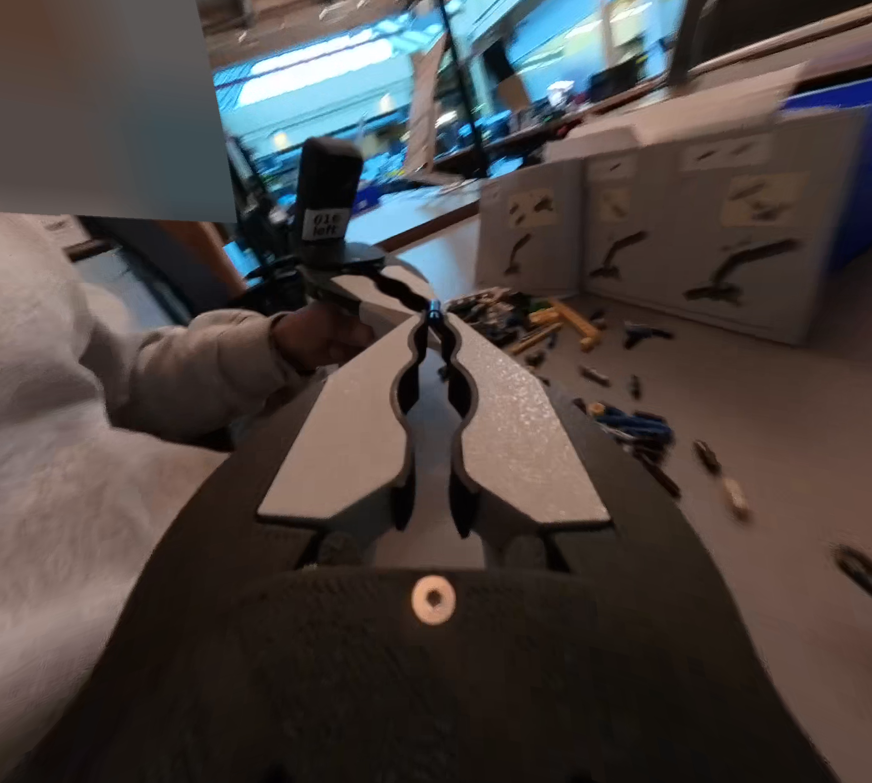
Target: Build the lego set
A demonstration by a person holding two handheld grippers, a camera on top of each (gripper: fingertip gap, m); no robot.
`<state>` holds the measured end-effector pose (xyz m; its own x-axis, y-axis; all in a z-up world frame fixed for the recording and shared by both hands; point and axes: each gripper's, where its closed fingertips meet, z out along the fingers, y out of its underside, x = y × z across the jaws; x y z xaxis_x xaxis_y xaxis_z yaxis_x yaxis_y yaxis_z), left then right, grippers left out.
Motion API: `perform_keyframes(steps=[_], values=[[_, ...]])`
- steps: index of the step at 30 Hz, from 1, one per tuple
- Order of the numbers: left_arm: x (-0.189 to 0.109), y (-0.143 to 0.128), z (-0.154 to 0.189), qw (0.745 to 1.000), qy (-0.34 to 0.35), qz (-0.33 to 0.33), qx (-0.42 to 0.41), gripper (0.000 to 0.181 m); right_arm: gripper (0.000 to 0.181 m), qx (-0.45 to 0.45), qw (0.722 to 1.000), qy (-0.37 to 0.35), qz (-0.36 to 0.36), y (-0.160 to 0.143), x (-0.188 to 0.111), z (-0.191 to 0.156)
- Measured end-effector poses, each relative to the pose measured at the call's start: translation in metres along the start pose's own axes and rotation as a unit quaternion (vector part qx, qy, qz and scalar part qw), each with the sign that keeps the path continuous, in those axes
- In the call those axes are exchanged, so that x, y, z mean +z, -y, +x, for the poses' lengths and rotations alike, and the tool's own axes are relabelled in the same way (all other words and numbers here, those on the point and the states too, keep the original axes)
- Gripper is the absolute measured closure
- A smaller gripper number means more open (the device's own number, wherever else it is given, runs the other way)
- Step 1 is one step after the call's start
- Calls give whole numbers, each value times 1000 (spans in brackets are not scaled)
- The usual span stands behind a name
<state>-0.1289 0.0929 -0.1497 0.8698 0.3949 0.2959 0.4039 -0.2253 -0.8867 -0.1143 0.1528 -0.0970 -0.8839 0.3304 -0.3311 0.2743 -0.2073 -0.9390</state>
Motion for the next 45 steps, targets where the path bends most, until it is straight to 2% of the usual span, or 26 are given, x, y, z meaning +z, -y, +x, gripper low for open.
perform_keyframes(steps=[5, 8, 11, 13, 15, 20, 27, 31, 35, 38, 41, 45], values=[[-20, -11, 6, 1000, -12, 13, 10, 176, 179, 0, 989, 119, -93, -22, 45, -14], [-29, -7, 14, 998, -39, 39, -4, 176, 178, -9, 980, 143, -141, -37, 62, -20], [-31, -10, 13, 998, -49, 38, 4, 176, 178, -37, 976, 119, -180, -51, 60, -21], [-33, -11, 14, 997, -73, 37, -7, 176, 179, -35, 980, 84, -179, -51, 58, -14], [-35, -8, 6, 996, -69, 51, -35, 176, 179, -9, 983, 73, -167, -48, 55, -12], [-33, -10, 6, 994, -90, 43, -54, 176, 179, 36, 987, 87, -128, -35, 46, -11], [-28, -15, 11, 996, -80, 18, -25, 176, 179, 58, 984, 108, -131, -38, 45, -20], [-27, -15, 8, 996, -80, 17, -39, 176, 179, 36, 984, 97, -146, -43, 48, -21], [-28, -14, 5, 995, -80, 22, -51, 176, 178, -47, 990, 27, -128, -39, 51, -11], [-28, -14, 6, 996, -75, 22, -45, 176, 178, -93, 984, 10, -150, -46, 54, -10], [-27, -14, 5, 996, -70, 20, -43, 176, 178, -95, 980, 12, -173, -53, 57, -10], [-29, -13, 1, 996, -68, 28, -60, 176, 178, -76, 983, 17, -168, -51, 57, -9]])
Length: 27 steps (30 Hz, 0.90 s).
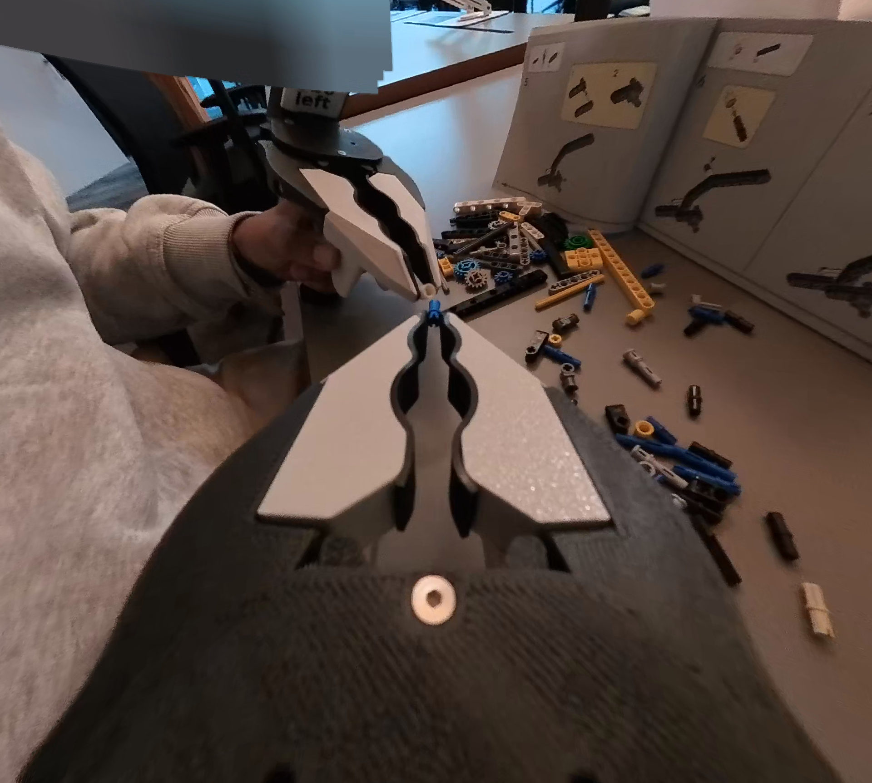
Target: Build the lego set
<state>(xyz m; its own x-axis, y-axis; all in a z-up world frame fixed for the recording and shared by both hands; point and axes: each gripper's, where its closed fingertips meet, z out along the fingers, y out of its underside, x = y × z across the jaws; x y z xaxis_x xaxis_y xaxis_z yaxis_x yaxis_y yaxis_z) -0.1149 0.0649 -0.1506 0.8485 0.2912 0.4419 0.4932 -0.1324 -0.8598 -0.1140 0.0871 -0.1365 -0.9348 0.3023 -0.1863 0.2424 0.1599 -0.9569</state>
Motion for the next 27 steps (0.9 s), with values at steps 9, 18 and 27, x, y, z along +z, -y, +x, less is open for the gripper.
perform_keyframes(steps=[9, 18, 27], values=[[1, -2, -1, 1000, 14, -7, 9, 176, 178, 28, 999, 10, 19, 5, -4, 4], [4, -4, 3, 999, 18, -18, 36, 176, 179, 18, 1000, -10, 23, 6, -5, 7], [5, -5, 5, 999, 18, -23, 42, 176, 178, 20, 1000, 6, 18, 5, -4, 3]])
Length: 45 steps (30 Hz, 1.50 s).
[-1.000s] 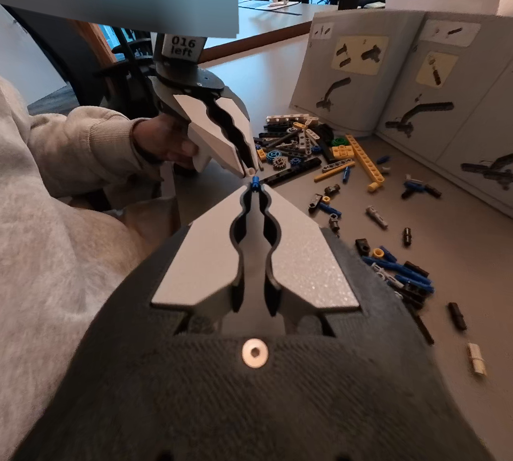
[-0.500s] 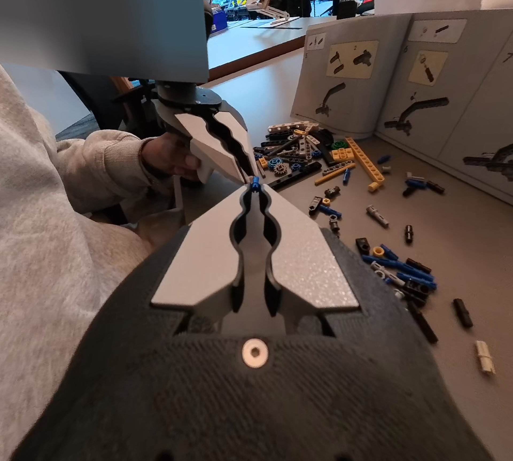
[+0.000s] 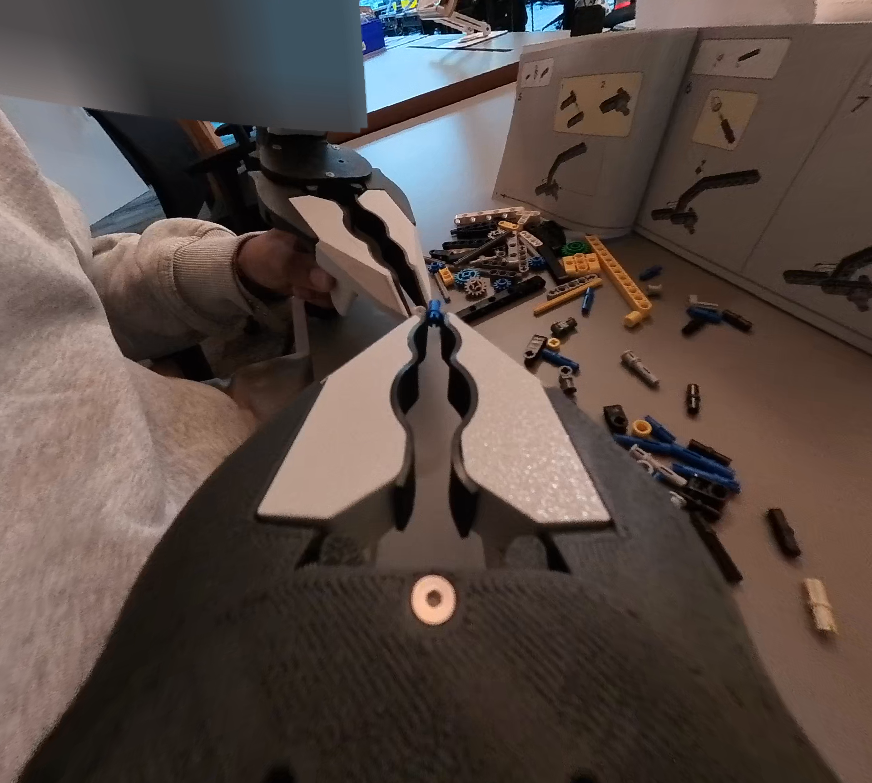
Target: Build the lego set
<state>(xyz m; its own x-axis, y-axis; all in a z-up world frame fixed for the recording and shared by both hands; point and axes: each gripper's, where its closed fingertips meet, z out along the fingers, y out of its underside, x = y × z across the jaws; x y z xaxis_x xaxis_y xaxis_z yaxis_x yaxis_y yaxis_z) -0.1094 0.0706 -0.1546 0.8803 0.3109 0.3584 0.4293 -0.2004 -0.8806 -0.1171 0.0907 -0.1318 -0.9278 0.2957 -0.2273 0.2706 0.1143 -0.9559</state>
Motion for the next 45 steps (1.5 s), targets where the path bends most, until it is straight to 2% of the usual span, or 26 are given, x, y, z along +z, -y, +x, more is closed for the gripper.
perform_keyframes(steps=[12, 19, 29, 45], values=[[2, -3, 12, 999, -23, -10, 32, 176, 178, -49, 997, 31, -48, -14, 9, -18], [3, -4, 18, 998, -35, -14, 46, 176, 179, -36, 998, 47, -37, -12, 5, -19], [6, -10, 27, 996, -51, -33, 71, 176, 179, -29, 994, 81, -72, -22, 2, -26], [7, -15, 38, 991, -73, -46, 98, 177, 179, -23, 988, 123, -87, -28, -3, -36]])
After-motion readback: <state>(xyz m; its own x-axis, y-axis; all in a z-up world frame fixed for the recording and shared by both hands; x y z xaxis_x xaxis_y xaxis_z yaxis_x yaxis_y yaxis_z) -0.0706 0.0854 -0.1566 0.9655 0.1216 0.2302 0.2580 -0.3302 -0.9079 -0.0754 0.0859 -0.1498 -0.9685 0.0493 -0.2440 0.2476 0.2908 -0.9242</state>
